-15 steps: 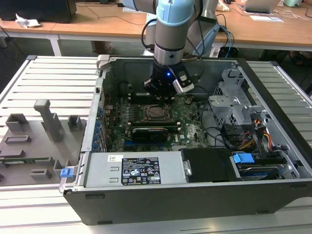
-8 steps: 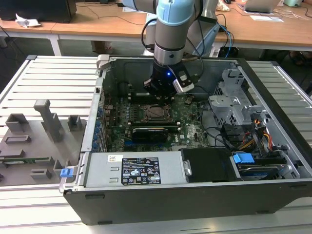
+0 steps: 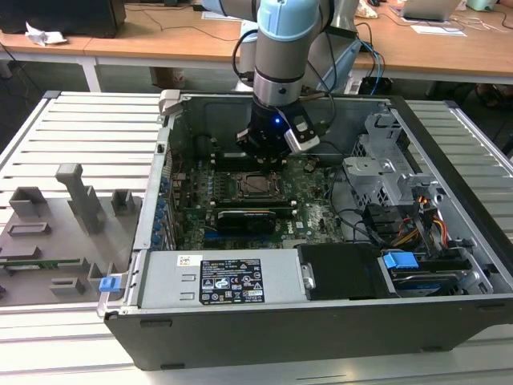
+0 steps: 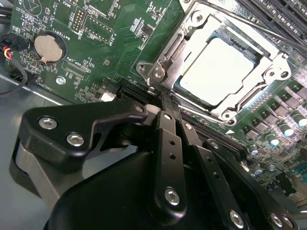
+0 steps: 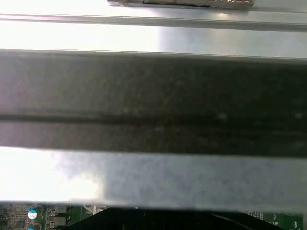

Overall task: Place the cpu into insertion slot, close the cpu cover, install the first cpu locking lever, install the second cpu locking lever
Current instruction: 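Install the first cpu locking lever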

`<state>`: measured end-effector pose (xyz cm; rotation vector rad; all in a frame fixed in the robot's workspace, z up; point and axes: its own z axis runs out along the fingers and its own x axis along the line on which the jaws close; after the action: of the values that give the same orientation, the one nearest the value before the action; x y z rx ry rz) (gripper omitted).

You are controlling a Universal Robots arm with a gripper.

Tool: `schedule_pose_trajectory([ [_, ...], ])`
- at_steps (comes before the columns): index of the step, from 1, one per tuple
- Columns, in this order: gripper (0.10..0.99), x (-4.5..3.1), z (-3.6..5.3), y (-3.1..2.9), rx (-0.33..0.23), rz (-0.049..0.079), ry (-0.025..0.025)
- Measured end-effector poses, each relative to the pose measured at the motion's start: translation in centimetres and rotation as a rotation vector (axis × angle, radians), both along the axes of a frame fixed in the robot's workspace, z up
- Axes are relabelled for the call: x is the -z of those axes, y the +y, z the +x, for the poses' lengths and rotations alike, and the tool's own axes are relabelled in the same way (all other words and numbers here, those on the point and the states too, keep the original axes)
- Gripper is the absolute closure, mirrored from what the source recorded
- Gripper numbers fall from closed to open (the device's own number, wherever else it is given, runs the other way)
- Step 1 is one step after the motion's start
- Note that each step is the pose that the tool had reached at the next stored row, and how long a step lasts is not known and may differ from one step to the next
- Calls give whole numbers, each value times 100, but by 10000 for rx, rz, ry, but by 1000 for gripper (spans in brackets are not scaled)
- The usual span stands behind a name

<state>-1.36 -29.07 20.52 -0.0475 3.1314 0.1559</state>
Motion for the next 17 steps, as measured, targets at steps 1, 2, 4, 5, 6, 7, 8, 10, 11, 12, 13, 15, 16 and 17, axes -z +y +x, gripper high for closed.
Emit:
schedule_pose_trajectory([
  [1,980,1,0,0,0,-33,0],
  [2,980,2,0,0,1,-72,1],
  [4,980,7,0,0,1,-150,3],
  [5,980,9,0,0,0,-186,3],
  [6,980,12,0,0,0,-214,3],
  [7,980,16,0,0,0,-240,2],
  [8,980,18,0,0,0,-254,2],
  [10,980,24,0,-1,0,-262,3],
  [11,980,31,1,-1,1,-262,4],
  [12,980,38,1,0,2,-260,3],
  [13,980,45,1,0,1,-258,3],
  [15,980,47,1,-1,1,-256,3],
  [16,980,48,2,0,1,-247,3],
  [17,980,48,2,1,1,-238,2],
])
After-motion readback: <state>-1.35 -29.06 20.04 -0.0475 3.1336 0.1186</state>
